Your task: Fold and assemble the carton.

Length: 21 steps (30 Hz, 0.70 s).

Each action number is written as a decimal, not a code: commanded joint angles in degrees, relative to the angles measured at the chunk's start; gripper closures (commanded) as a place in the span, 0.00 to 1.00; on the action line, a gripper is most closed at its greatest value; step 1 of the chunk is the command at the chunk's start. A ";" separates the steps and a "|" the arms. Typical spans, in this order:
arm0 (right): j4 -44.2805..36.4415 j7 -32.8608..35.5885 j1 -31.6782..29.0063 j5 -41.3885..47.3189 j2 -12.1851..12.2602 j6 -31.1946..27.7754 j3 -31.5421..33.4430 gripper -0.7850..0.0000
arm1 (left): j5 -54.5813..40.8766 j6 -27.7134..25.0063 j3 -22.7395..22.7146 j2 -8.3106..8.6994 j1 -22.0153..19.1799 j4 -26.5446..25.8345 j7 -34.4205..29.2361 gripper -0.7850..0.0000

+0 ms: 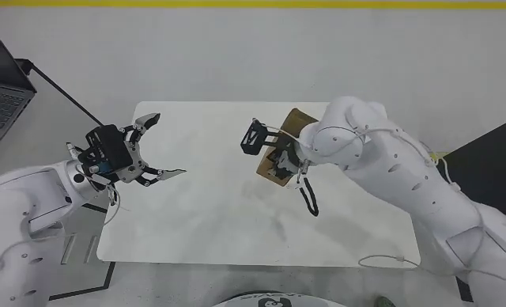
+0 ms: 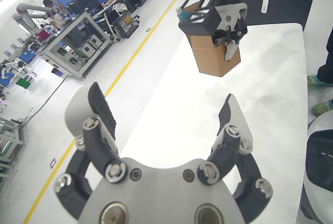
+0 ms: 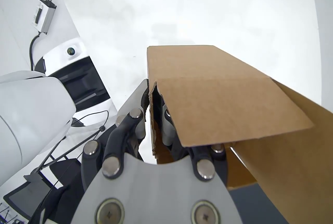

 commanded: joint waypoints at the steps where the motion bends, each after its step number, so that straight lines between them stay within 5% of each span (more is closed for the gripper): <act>1: -0.04 0.00 -0.05 0.09 0.03 0.02 0.18 1.00 | 0.00 0.00 0.00 0.00 0.00 0.00 0.00 0.00; 21: 4.05 -3.39 1.26 -10.04 -2.63 -7.05 -9.27 1.00 | 0.00 0.00 0.00 0.00 0.00 0.00 0.00 0.00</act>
